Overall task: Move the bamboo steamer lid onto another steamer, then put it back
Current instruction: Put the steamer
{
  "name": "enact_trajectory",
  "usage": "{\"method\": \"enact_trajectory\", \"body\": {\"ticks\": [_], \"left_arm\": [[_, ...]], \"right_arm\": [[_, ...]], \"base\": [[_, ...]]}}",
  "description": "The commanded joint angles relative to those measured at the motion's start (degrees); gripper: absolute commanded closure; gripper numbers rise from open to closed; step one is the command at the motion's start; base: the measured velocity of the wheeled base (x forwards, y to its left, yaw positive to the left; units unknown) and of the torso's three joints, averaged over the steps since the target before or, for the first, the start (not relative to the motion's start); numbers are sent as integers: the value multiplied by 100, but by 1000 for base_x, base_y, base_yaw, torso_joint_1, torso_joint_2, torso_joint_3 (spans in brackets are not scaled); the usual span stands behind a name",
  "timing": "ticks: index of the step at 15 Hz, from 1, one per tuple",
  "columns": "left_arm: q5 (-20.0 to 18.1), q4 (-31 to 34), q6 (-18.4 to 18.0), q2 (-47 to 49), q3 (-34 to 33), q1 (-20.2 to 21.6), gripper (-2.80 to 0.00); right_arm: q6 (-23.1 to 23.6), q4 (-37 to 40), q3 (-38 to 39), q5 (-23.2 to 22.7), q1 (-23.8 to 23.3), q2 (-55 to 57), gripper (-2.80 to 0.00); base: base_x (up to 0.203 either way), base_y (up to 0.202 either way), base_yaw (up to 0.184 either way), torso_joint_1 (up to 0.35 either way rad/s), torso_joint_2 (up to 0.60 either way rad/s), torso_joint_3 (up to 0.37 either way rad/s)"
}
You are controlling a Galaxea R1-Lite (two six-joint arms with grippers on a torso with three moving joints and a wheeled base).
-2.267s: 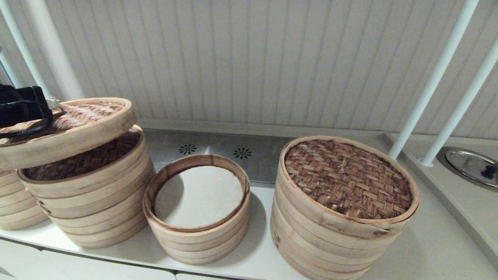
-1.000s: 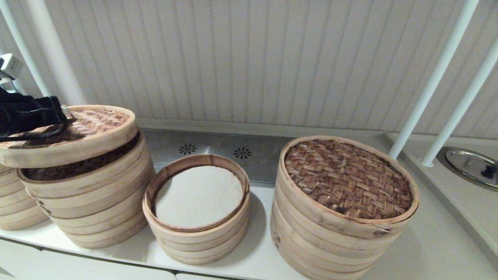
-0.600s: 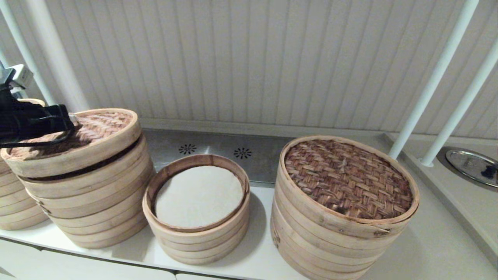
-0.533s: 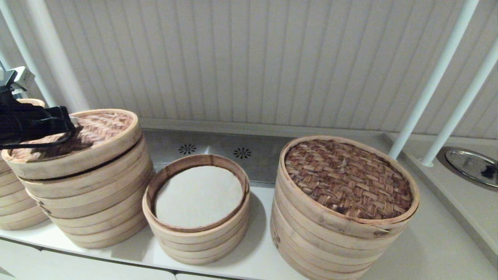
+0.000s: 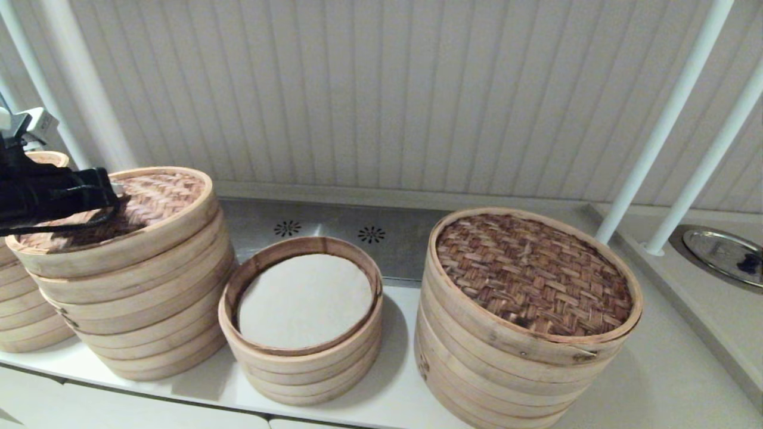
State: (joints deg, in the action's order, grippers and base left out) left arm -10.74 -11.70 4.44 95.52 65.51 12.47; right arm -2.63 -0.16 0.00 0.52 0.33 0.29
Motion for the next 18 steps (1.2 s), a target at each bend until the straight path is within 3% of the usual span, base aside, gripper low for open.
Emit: {"method": "enact_trajectory", "body": {"ticks": [1, 18], "left_arm": [[-16, 1, 5, -33, 5, -72, 0], [-8, -312, 13, -33, -207, -131, 0]], "right_arm": [[0, 0, 18, 0, 2, -3, 0], [0, -2, 18, 0, 2, -3, 0]], "base": [[0, 0, 0, 0, 0, 0], [0, 0, 0, 0, 0, 0]]}}
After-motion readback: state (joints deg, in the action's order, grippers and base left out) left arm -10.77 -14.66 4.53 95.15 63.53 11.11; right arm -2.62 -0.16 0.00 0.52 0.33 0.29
